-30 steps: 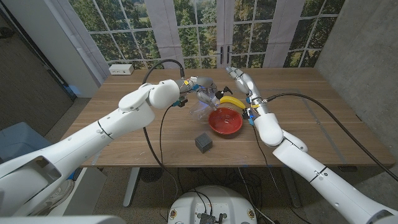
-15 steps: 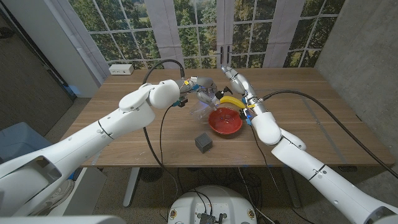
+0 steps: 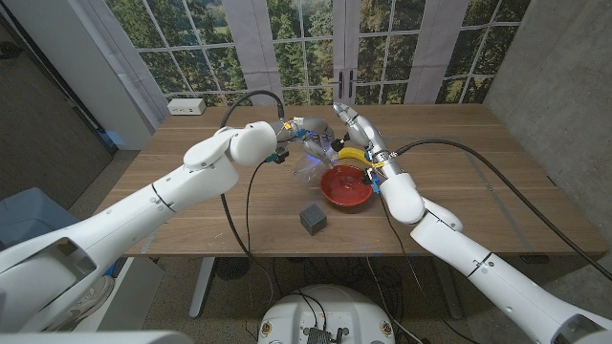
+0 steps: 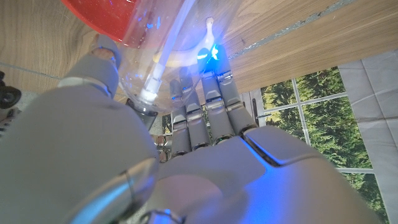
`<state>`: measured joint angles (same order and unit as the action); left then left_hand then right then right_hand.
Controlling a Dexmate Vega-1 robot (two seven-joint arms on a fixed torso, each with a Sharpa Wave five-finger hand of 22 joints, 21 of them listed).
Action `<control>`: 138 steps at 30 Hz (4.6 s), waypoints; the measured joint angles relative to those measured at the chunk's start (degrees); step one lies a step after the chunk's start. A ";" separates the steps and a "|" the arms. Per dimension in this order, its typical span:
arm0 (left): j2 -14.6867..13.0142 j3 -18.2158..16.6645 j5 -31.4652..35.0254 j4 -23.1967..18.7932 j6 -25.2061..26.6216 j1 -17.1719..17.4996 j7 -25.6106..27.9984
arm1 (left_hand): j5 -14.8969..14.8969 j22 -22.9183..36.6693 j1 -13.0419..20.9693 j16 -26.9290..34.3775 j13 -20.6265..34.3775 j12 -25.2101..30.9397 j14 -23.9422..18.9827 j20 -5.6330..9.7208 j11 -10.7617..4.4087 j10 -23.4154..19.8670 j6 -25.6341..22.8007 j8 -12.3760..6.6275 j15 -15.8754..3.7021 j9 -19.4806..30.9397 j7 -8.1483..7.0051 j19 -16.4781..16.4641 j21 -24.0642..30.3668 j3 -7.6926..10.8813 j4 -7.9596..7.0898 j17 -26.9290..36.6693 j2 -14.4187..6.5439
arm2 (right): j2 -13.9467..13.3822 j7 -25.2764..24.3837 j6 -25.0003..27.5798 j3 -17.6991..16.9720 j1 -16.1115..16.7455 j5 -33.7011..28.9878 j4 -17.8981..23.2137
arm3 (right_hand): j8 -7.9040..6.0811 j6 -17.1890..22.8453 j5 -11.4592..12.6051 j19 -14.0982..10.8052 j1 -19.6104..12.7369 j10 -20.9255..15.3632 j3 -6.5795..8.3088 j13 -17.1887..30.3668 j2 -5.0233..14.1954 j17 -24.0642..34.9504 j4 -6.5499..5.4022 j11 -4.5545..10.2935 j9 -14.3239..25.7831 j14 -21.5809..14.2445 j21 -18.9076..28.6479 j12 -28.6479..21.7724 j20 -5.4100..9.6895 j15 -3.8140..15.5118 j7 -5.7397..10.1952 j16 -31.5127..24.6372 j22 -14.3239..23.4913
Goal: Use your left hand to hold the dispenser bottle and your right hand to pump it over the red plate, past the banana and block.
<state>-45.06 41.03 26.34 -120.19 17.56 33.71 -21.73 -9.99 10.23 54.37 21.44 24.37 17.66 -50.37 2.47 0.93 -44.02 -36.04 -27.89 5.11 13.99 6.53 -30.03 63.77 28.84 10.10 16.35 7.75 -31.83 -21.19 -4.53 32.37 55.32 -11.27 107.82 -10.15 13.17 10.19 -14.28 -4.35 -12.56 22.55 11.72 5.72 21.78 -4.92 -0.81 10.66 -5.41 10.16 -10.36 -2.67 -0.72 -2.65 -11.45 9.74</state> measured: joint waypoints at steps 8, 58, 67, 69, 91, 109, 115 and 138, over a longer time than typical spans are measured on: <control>0.05 0.05 -0.12 0.27 -0.34 -0.19 -0.26 | 0.02 0.01 0.00 0.00 0.00 -0.21 0.00 0.00 0.30 -0.31 -0.33 0.23 0.00 -0.01 0.33 -0.01 0.05 0.00 0.00 0.03 0.01 | 0.31 1.17 1.24 1.23 -0.68 -0.41 -0.08 | -0.18 0.00 0.22 0.32 0.88 0.00 -0.24 0.00 -0.29 0.00 -0.24 0.00 0.00 -0.01 0.00 0.00 -0.32 0.00 0.00 0.00 0.00; -1.47 -0.98 0.91 -3.11 -0.04 1.82 0.16 | 0.02 0.61 1.46 1.16 -0.57 0.76 -3.09 -0.41 3.17 -3.17 -3.91 0.89 1.65 -0.45 3.07 -0.64 4.14 0.65 0.67 -0.35 1.46 | 1.18 -5.87 -2.35 -1.01 1.73 -3.40 -0.68 | -1.33 1.17 0.88 -0.15 2.45 -1.58 -0.22 -0.28 -0.97 -2.10 -1.00 -0.73 0.02 -0.86 0.68 -1.12 -0.29 0.41 -0.53 -0.23 0.00; -1.59 -0.74 2.40 -3.35 0.16 1.80 -0.22 | 0.03 0.57 1.69 1.77 -0.85 0.75 -3.48 -0.45 3.17 -3.18 -4.43 1.55 2.05 -0.52 3.19 -0.80 4.93 0.54 0.60 -0.32 1.69 | 1.73 -10.95 -3.54 -3.49 3.23 -4.64 -0.79 | -1.33 2.18 0.88 -0.56 1.39 -2.09 0.16 -0.28 -0.81 -2.39 -0.62 -0.61 0.02 -1.37 0.68 -1.12 -0.70 0.52 -0.30 -0.23 0.00; -1.56 -0.74 2.67 -3.35 0.06 1.81 -0.18 | 0.03 0.57 1.91 1.90 -1.05 0.75 -3.61 -0.44 3.23 -3.52 -4.55 1.55 2.17 -0.54 3.29 -0.81 5.27 0.46 0.64 -0.32 1.91 | 1.80 -11.77 -3.78 -3.79 3.44 -5.11 -0.79 | -1.33 2.18 0.88 -0.56 1.39 -2.09 0.16 -0.28 -0.81 -2.39 -0.62 -0.61 0.02 -1.37 0.67 -1.12 -0.70 0.52 -0.30 -0.23 0.00; -0.54 -1.22 3.28 -1.60 -1.29 1.88 0.78 | 0.02 0.59 2.28 1.90 -1.41 0.68 -3.79 -0.64 3.27 -3.69 -5.03 2.40 2.35 -0.74 3.18 -1.02 6.25 0.01 0.52 -0.32 2.28 | 1.83 -7.34 -4.52 -1.76 1.20 -4.85 -2.65 | -1.33 2.49 0.88 -0.55 1.39 -2.08 0.40 -0.27 -0.81 -2.65 -0.38 -0.62 0.02 -1.36 0.67 -1.12 -0.70 0.52 0.00 -0.23 0.00; 0.04 -1.07 2.93 -0.60 -1.83 1.22 0.64 | 0.02 0.57 2.45 1.67 -1.56 0.46 -3.99 -0.38 3.08 -4.10 -5.75 3.11 2.13 -0.79 3.09 -0.76 6.82 -0.20 0.43 -0.32 2.45 | 2.86 -2.18 -5.17 1.98 -1.45 -2.91 -5.52 | -1.33 2.26 0.88 -0.55 1.39 -1.76 0.23 -0.26 -0.81 -2.64 -0.21 -0.30 0.02 -1.35 0.67 -1.12 -0.70 0.52 0.22 -0.23 0.00; 0.09 -0.96 2.60 -0.33 -1.82 0.89 -0.08 | 0.03 0.38 3.06 1.56 -1.65 0.30 -4.14 -0.29 2.99 -4.60 -6.58 3.24 2.25 -0.78 3.11 -0.67 7.11 -0.21 0.43 -0.72 3.07 | 3.07 -1.12 -5.48 2.92 -1.98 -2.56 -5.99 | -1.33 2.05 0.88 -0.55 1.39 -1.76 0.32 -0.26 -0.81 -2.63 -0.13 -0.30 0.02 -0.89 0.67 -1.12 -0.70 0.54 0.00 -0.23 0.00; -0.10 -0.92 1.21 -0.58 -2.29 0.63 -0.39 | 0.15 0.59 4.24 0.89 -1.59 1.02 -4.64 -0.71 3.93 -5.99 -9.02 4.43 2.16 -0.76 3.50 -0.04 7.71 0.11 0.78 -1.89 4.24 | 3.65 1.52 -7.09 5.23 -2.92 -2.69 -6.82 | -1.04 2.05 0.88 -0.55 1.39 -1.76 0.17 -0.26 -0.81 -2.63 0.05 -0.31 0.02 -0.83 0.67 -1.12 -0.70 0.61 0.00 -0.69 0.00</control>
<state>-45.16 40.11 27.56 -120.76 15.28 34.34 -22.12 -9.84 10.81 58.61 22.33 22.78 18.69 -55.01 1.77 4.86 -50.00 -45.06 -23.46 7.27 13.23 10.03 -30.07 71.48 28.95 10.88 14.47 11.98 -28.18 -19.67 -11.62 37.60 52.39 -13.96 101.00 -11.19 15.22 11.07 -14.83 -2.96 -14.32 22.72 11.46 4.91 19.15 -4.87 -1.12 10.69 -6.25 10.83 -11.48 -3.37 -0.11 -2.65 -12.14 9.74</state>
